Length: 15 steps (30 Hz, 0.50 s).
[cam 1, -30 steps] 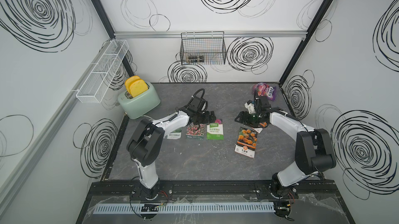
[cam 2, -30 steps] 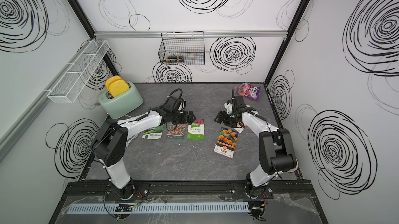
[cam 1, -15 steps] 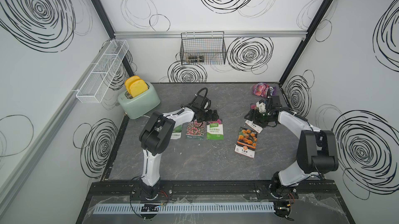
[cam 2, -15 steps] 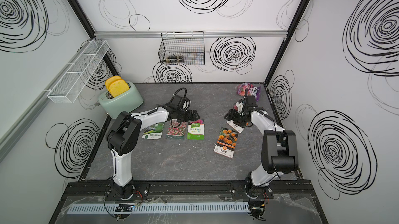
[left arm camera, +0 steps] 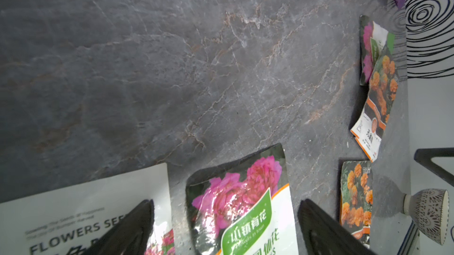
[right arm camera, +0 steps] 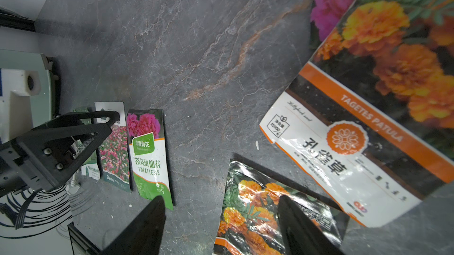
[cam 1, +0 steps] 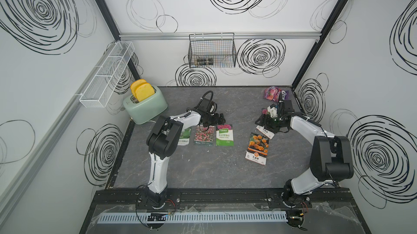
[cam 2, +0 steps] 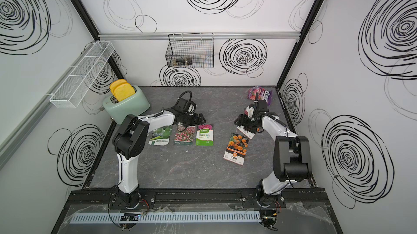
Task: Arrange the seed packets in a row
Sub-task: Adjust the seed packet at the center of the board.
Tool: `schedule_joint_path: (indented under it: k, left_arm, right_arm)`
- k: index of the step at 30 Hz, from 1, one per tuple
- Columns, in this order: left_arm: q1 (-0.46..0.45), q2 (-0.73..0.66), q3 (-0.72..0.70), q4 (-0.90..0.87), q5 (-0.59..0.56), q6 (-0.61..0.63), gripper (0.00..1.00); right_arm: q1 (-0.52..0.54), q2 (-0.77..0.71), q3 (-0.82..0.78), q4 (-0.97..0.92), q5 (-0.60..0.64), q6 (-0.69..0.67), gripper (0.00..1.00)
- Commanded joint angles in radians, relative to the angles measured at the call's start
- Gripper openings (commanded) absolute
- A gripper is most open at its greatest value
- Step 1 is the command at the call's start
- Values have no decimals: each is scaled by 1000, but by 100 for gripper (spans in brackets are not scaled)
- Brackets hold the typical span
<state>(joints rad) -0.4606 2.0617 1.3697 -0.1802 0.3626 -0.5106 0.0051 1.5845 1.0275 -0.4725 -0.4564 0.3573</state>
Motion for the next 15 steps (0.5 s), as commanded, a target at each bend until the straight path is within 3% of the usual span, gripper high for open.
schedule_joint_path:
  k: [1, 15]
  left_arm:
    - [11, 18, 19, 20, 10, 20, 96]
    - [28, -1, 42, 22, 8, 4, 96]
  right_arm:
    - [-4, -3, -1, -29, -15, -21, 74]
    - [-3, -6, -3, -28, -18, -21, 74]
